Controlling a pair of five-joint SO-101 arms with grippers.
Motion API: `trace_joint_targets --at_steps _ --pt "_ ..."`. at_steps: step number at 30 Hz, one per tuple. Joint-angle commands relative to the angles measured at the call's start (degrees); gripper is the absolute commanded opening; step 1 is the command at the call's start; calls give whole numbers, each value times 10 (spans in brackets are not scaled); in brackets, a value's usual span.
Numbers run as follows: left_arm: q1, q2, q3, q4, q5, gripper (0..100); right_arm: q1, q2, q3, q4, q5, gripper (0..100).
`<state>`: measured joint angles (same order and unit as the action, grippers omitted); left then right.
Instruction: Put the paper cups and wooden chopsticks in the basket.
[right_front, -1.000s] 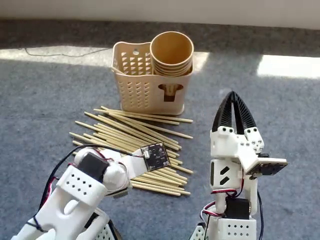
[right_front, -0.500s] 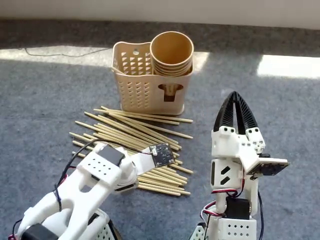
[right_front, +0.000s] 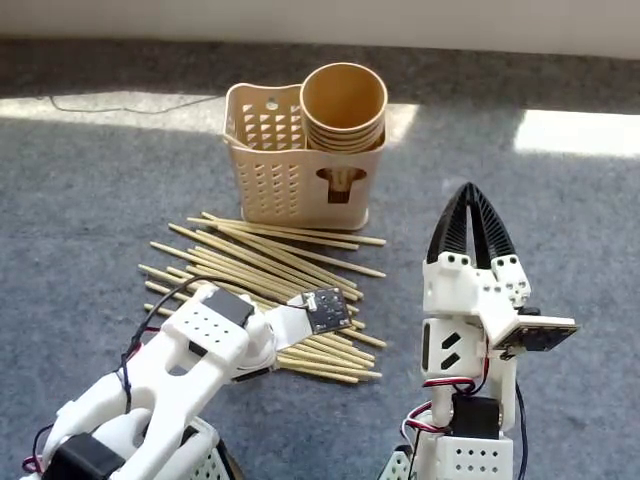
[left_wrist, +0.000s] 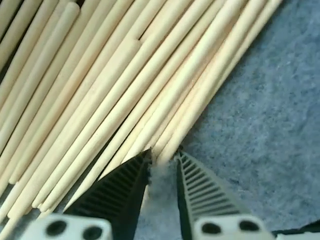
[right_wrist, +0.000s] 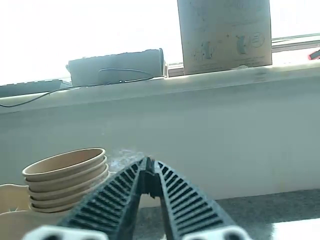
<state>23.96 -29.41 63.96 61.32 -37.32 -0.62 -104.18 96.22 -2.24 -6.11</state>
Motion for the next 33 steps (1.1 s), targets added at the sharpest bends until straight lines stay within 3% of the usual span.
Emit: trace_joint_targets --at_steps 1,9,18,33 --pt "-1 -45 -8 21 4 69 5 -9 51 1 1 6" --pt "-3 -121 -4 41 35 70 5 -9 51 1 1 6" --pt "-27 -85 -2 38 35 133 5 -9 51 1 2 6" --pt "-7 -66 -3 42 55 119 5 -8 51 1 2 6"
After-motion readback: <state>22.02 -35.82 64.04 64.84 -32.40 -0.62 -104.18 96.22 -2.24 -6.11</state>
